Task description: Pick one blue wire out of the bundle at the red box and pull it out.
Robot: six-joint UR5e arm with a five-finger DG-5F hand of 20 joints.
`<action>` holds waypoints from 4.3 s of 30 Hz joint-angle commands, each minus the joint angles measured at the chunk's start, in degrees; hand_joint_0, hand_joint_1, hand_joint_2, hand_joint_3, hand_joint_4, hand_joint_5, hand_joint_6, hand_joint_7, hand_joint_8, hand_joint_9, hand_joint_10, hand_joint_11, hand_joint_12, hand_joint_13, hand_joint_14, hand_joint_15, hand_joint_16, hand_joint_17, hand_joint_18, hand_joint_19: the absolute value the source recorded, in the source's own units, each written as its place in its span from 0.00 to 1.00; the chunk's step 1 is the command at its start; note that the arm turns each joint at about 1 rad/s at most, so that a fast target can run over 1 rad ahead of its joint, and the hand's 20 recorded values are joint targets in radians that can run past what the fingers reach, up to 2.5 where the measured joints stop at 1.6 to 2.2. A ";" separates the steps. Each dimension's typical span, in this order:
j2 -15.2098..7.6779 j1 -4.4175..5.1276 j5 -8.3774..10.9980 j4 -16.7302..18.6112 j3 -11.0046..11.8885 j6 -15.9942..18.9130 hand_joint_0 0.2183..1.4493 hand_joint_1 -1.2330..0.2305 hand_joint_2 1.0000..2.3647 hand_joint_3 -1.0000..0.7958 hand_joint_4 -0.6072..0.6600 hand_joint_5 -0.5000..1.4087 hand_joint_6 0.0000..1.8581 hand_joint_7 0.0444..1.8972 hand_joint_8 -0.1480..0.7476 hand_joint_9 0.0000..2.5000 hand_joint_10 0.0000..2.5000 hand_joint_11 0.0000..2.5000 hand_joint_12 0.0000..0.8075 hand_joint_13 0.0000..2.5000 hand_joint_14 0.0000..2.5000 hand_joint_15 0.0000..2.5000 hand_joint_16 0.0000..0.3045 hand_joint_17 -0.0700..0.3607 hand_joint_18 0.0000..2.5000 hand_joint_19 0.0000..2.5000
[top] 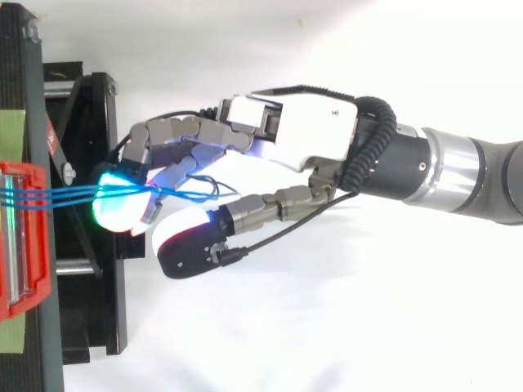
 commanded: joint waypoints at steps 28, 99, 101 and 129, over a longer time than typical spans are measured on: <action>-0.36 -1.13 0.21 -0.92 0.00 -1.38 0.27 0.40 0.01 0.36 0.70 0.20 0.27 0.60 0.44 0.27 0.01 0.18 0.45 0.16 0.00 0.09 0.19 0.46 0.13 0.12; -1.50 0.02 1.79 0.93 0.61 -2.96 0.28 0.42 0.01 0.51 0.66 0.18 0.46 0.60 0.48 0.31 0.01 0.21 0.49 0.18 0.00 0.10 0.20 0.48 0.16 0.11; -1.50 0.02 1.79 0.93 0.61 -2.96 0.28 0.42 0.01 0.52 0.67 0.18 0.47 0.58 0.50 0.31 0.01 0.21 0.51 0.19 0.00 0.10 0.21 0.50 0.17 0.11; -0.01 0.63 1.88 -0.65 1.05 -2.34 0.31 0.36 0.01 0.56 0.60 0.19 0.49 0.58 0.51 0.34 0.01 0.25 0.51 0.22 0.00 0.11 0.22 0.51 0.19 0.10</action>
